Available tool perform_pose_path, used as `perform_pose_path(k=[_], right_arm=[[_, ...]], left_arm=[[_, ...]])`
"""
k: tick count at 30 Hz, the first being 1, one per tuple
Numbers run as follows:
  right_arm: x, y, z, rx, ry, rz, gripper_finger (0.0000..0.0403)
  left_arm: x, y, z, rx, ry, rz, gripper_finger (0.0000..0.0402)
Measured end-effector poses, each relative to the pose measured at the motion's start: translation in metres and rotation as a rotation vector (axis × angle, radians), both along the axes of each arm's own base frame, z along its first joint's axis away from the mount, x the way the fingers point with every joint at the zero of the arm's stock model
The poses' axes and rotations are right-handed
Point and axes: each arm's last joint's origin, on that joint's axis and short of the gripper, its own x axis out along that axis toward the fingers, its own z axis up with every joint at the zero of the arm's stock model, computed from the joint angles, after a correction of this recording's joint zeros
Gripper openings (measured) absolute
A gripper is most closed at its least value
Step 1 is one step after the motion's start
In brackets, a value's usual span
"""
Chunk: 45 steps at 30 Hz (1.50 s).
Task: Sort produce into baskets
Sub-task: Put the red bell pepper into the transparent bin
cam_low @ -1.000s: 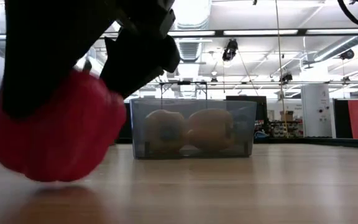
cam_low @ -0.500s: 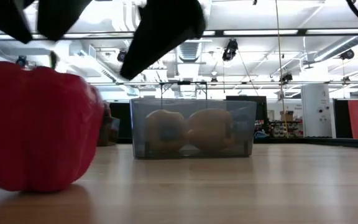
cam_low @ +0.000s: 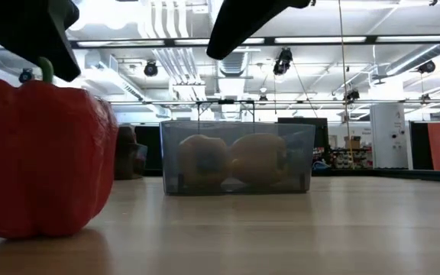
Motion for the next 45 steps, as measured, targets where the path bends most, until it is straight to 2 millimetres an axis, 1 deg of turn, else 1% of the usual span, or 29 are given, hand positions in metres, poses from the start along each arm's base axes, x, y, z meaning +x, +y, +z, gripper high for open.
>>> perform_pose_path(k=[5, 12, 14, 17, 22, 23, 24, 27, 29, 32, 34, 36, 38, 40, 42, 45], right_arm=[[-0.001, 0.001, 0.000, 0.001, 0.000, 0.002, 0.0382], [-0.001, 0.001, 0.000, 0.009, 0.006, -0.014, 0.0382], [-0.001, 0.001, 0.000, 0.015, 0.010, -0.018, 0.0382], [-0.002, 0.000, 0.000, 0.021, 0.013, -0.037, 0.0382], [-0.002, 0.000, 0.000, 0.019, 0.014, -0.034, 0.0382], [-0.002, 0.000, 0.000, 0.017, 0.015, -0.034, 0.0382], [-0.002, 0.000, -0.001, 0.016, 0.016, -0.034, 0.0382], [-0.002, 0.000, -0.001, 0.015, 0.017, -0.033, 0.0382], [-0.002, 0.000, -0.001, 0.014, 0.016, -0.034, 0.0382], [-0.001, -0.002, -0.001, -0.003, 0.009, -0.028, 0.0382], [0.001, -0.004, -0.001, -0.005, 0.009, -0.032, 0.0382], [0.003, -0.008, -0.001, -0.007, 0.008, -0.038, 0.0382], [0.005, -0.011, -0.002, -0.010, 0.005, -0.045, 0.0382], [0.007, -0.015, -0.003, -0.024, 0.003, -0.056, 0.0382], [0.009, -0.017, -0.003, -0.028, 0.001, -0.062, 0.0382], [0.011, -0.020, -0.003, -0.026, -0.001, -0.070, 0.0382]], left_arm=[[0.010, -0.005, -0.013, 0.038, -0.006, 0.052, 0.0392], [0.020, -0.012, -0.051, 0.086, 0.054, 0.114, 0.0392], [0.023, -0.013, -0.058, 0.085, 0.079, 0.116, 0.0386], [0.026, -0.016, -0.058, 0.063, 0.084, 0.125, 0.0356], [0.028, -0.017, -0.054, 0.055, 0.064, 0.159, 0.0267], [0.028, -0.017, -0.054, 0.060, 0.064, 0.163, 0.0252], [0.027, -0.016, -0.053, 0.064, 0.069, 0.165, 0.0248], [0.019, -0.010, -0.042, 0.100, 0.103, 0.165, 0.0248], [0.010, -0.007, -0.026, 0.117, 0.108, 0.146, 0.0248], [-0.006, -0.003, 0.015, 0.088, 0.049, 0.076, 0.0248], [-0.020, -0.001, 0.041, 0.052, 0.016, 0.023, 0.0248], [-0.038, 0.002, 0.062, -0.007, 0.024, -0.039, 0.0248], [-0.059, 0.003, 0.078, -0.075, 0.068, -0.101, 0.0248], [-0.082, 0.005, 0.085, -0.079, 0.126, -0.122, 0.0248], [-0.102, 0.008, 0.085, -0.030, 0.192, -0.121, 0.0248], [-0.122, 0.010, 0.079, 0.020, 0.298, -0.111, 0.0248]])
